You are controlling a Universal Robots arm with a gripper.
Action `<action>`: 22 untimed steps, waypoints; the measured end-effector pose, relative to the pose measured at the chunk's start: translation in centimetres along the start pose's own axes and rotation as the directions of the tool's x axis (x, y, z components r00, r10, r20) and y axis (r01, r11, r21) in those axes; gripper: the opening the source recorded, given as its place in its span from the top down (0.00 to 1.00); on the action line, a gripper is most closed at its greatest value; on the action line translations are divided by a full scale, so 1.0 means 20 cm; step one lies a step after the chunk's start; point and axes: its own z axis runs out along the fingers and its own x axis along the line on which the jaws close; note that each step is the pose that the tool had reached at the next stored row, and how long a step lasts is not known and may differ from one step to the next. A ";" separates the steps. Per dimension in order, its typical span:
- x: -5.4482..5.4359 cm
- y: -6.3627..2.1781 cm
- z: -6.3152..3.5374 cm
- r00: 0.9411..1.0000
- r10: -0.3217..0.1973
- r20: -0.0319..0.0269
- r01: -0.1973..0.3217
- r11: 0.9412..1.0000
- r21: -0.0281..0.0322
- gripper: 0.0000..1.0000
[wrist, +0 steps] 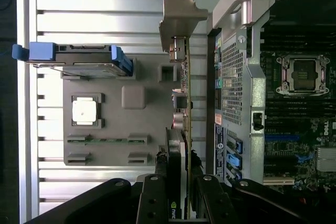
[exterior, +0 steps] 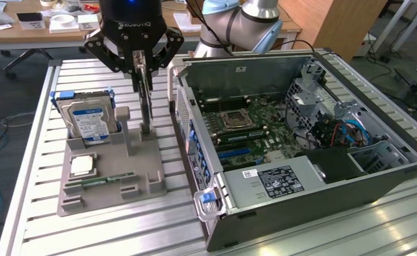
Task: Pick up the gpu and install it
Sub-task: 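Pick up the gpu and move the gpu toward the slot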
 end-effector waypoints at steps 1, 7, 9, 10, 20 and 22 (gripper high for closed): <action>0.00 0.000 0.000 1.000 0.000 0.000 0.000 1.000 0.000 0.73; -0.02 0.000 0.001 1.000 0.000 0.000 0.000 1.000 0.000 0.73; -0.04 0.000 0.001 1.000 0.000 0.000 0.000 1.000 0.000 0.73; -0.05 0.001 0.001 1.000 0.000 0.000 0.000 1.000 0.000 0.73; -0.12 0.002 0.002 1.000 0.000 0.000 0.000 1.000 -0.005 0.73; -0.13 0.002 0.002 1.000 0.000 0.000 0.000 1.000 -0.005 0.73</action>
